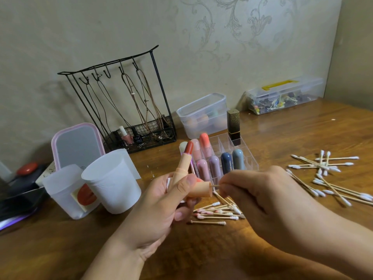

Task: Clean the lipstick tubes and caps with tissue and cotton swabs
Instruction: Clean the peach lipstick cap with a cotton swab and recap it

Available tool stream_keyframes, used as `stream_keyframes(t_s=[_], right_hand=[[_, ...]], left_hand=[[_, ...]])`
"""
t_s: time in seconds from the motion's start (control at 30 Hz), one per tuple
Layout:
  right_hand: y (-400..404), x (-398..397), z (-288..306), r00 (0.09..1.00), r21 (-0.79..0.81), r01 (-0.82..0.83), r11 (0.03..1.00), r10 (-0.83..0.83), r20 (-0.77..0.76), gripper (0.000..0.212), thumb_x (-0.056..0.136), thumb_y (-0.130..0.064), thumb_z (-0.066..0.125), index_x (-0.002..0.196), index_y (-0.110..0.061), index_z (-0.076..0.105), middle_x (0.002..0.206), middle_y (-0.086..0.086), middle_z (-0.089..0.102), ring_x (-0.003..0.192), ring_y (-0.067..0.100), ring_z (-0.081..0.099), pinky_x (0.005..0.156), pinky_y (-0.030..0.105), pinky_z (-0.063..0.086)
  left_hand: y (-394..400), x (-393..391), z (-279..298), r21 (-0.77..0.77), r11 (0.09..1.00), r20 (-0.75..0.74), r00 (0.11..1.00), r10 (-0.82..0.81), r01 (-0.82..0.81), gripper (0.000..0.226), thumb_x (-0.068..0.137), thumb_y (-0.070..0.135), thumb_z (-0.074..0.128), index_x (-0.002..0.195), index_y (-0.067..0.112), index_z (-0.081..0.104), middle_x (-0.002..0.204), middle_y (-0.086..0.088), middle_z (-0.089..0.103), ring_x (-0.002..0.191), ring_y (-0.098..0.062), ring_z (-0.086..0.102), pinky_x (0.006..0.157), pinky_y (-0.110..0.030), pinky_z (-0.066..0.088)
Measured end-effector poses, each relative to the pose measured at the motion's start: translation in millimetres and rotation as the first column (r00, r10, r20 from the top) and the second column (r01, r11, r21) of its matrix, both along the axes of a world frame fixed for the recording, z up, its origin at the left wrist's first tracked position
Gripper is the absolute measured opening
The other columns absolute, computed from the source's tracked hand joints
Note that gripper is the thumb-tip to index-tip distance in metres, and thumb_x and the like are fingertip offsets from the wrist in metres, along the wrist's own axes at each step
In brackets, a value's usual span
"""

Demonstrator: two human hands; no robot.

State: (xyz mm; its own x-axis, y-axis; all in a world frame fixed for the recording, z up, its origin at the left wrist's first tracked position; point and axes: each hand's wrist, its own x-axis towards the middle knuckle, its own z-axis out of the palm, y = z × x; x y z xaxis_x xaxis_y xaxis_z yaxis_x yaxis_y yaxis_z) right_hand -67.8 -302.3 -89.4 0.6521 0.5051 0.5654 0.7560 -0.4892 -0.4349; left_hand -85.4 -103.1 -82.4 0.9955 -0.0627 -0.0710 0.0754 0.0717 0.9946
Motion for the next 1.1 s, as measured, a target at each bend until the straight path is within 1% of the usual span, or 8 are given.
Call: stream_keyframes(t_s=[0.13, 0.3, 0.47, 0.67, 0.83, 0.9, 1.0, 1.1], right_hand=[[-5.3, 3.6, 7.9, 0.982, -0.091, -0.152, 0.984, 0.140, -0.129, 0.019, 0.097, -0.023, 0.058, 0.080, -0.022, 0.067, 0.061, -0.014, 0.054, 0.052, 0.003, 0.050, 0.048, 0.007, 0.030], [-2.7, 9.8, -4.4, 0.998, -0.087, 0.040, 0.995, -0.044, -0.043, 0.019, 0.096, -0.027, 0.059, 0.078, -0.032, 0.061, 0.052, -0.019, 0.048, 0.057, 0.001, 0.053, 0.047, 0.012, 0.037], [-1.6, 4.4, 1.3, 0.982, -0.112, -0.146, 0.983, 0.130, -0.135, 0.018, 0.097, -0.028, 0.057, 0.083, -0.024, 0.066, 0.059, -0.016, 0.051, 0.056, 0.004, 0.053, 0.048, 0.011, 0.033], [-1.9, 7.7, -5.0, 0.998, -0.038, 0.030, 0.999, -0.033, -0.060, 0.019, 0.095, -0.027, 0.056, 0.078, -0.028, 0.063, 0.052, -0.021, 0.049, 0.052, 0.001, 0.051, 0.043, 0.010, 0.031], [-2.0, 5.1, 2.1, 0.977, -0.086, -0.160, 0.983, 0.145, -0.154, 0.019, 0.097, -0.023, 0.059, 0.080, -0.021, 0.066, 0.060, -0.015, 0.053, 0.052, 0.003, 0.050, 0.048, 0.008, 0.030], [-5.4, 10.7, 0.6, 0.988, -0.122, -0.106, 0.987, 0.090, -0.129, 0.020, 0.096, -0.021, 0.061, 0.077, -0.022, 0.067, 0.059, -0.016, 0.053, 0.054, 0.001, 0.051, 0.049, 0.008, 0.033], [-1.8, 9.1, -6.1, 0.997, -0.047, 0.024, 0.999, -0.028, -0.077, 0.019, 0.096, -0.025, 0.058, 0.078, -0.028, 0.065, 0.052, -0.020, 0.048, 0.053, 0.001, 0.051, 0.044, 0.011, 0.032], [2.7, 1.3, -3.1, 0.993, -0.003, -0.081, 0.997, 0.080, -0.085, 0.017, 0.095, -0.026, 0.056, 0.081, -0.025, 0.065, 0.055, -0.020, 0.048, 0.050, 0.002, 0.049, 0.046, 0.008, 0.028]], left_hand=[[-0.9, -1.3, 0.1, 0.005, 1.000, -0.017, 1.000, 0.004, -0.004, 0.044, 0.070, 0.039, 0.065, 0.100, 0.008, 0.060, 0.065, -0.006, 0.053, 0.047, -0.008, 0.041, 0.045, -0.014, 0.035], [-2.3, -0.8, -2.9, 0.022, 0.999, -0.041, 0.999, -0.031, 0.032, 0.048, 0.070, 0.041, 0.066, 0.105, 0.009, 0.058, 0.068, -0.007, 0.050, 0.046, -0.009, 0.040, 0.045, -0.014, 0.036], [-3.4, -1.2, -2.1, 0.043, 0.999, -0.028, 1.000, -0.010, 0.011, 0.046, 0.068, 0.042, 0.066, 0.100, 0.010, 0.061, 0.069, -0.009, 0.053, 0.046, -0.009, 0.044, 0.045, -0.013, 0.038], [-5.2, -0.6, -2.3, 0.036, 0.999, -0.025, 0.999, -0.024, 0.025, 0.044, 0.073, 0.040, 0.064, 0.103, 0.008, 0.058, 0.066, -0.005, 0.051, 0.046, -0.008, 0.041, 0.046, -0.014, 0.036], [-6.0, -2.3, -1.5, 0.015, 1.000, -0.028, 1.000, -0.001, 0.001, 0.039, 0.068, 0.041, 0.066, 0.094, 0.013, 0.064, 0.064, -0.004, 0.054, 0.046, -0.009, 0.043, 0.047, -0.014, 0.036], [-6.1, -2.5, -1.9, 0.008, 0.999, -0.034, 0.999, -0.035, 0.035, 0.043, 0.070, 0.039, 0.065, 0.101, 0.009, 0.060, 0.064, -0.004, 0.052, 0.047, -0.009, 0.041, 0.046, -0.015, 0.036], [-6.9, -2.3, -2.1, -0.019, 0.999, -0.035, 0.998, -0.043, 0.042, 0.040, 0.071, 0.038, 0.065, 0.100, 0.010, 0.061, 0.065, -0.004, 0.053, 0.047, -0.008, 0.041, 0.046, -0.014, 0.035], [-7.4, -2.3, -1.3, -0.026, 1.000, -0.027, 1.000, -0.006, 0.005, 0.035, 0.067, 0.037, 0.066, 0.091, 0.012, 0.063, 0.064, -0.005, 0.057, 0.047, -0.008, 0.046, 0.045, -0.015, 0.035]])
